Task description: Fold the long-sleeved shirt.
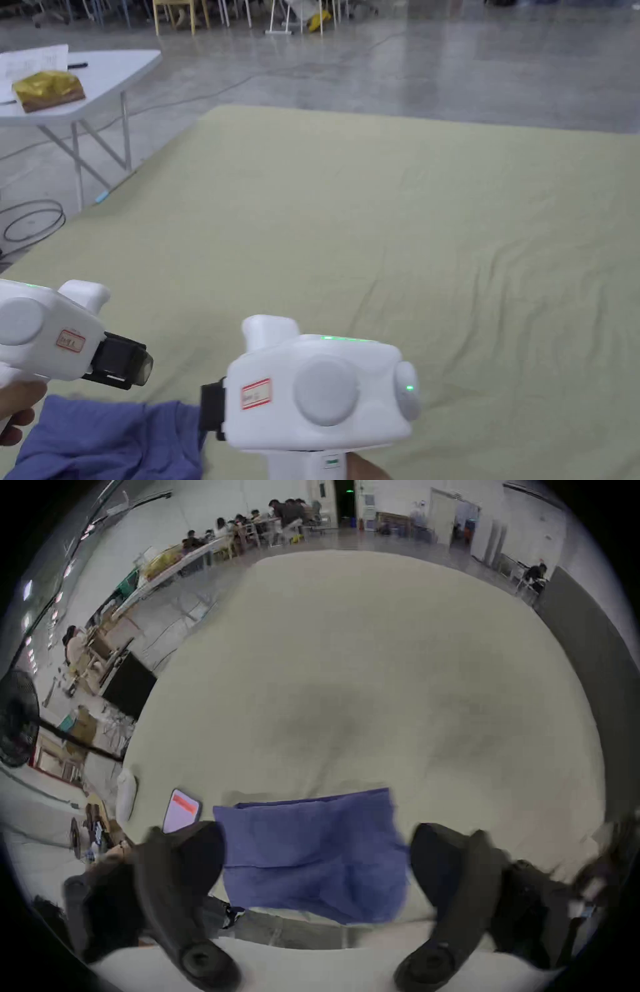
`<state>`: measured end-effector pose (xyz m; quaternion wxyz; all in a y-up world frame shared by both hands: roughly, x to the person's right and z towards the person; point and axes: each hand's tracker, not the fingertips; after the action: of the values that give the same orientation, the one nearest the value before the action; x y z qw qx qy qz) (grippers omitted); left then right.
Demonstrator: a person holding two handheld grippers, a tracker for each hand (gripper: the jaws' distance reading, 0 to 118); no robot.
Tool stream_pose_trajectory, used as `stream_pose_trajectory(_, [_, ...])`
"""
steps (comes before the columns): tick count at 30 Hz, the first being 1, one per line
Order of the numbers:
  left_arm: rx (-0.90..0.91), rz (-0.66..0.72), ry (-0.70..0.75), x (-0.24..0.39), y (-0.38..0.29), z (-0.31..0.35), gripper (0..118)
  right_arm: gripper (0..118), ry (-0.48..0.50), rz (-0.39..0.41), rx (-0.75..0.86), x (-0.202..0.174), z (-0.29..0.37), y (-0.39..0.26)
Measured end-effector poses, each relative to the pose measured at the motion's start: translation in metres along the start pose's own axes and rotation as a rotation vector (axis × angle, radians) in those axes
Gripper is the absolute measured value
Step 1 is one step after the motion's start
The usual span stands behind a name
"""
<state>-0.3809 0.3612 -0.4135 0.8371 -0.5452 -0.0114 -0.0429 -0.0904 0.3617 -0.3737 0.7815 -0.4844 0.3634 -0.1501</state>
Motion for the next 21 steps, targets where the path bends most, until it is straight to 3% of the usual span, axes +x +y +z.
stream_pose_trajectory(1, [0.071,0.008,-0.006,0.015,0.006,0.022,28,2,-0.011,-0.008,0.026,0.008,0.018,0.006])
stream_pose_trajectory(2, [0.132,0.011,-0.006,0.028,0.011,0.039,0,2,-0.018,-0.008,0.063,0.015,0.037,0.011])
stream_pose_trajectory(5, [0.366,-0.027,-0.007,0.068,0.033,0.106,0,2,-0.073,0.032,0.193,0.038,0.107,0.028])
stream_pose_trajectory(9, [0.681,-0.01,-0.074,0.125,0.058,0.19,0,2,-0.227,0.059,0.441,0.063,0.225,0.047])
stream_pose_trajectory(15, [1.094,0.096,-0.022,0.217,0.063,0.269,0,2,-0.463,0.176,0.839,0.065,0.391,0.033])
stream_pose_trajectory(21, [1.21,0.071,0.002,0.287,0.049,0.292,0,2,-0.727,0.244,1.057,0.063,0.471,-0.022])
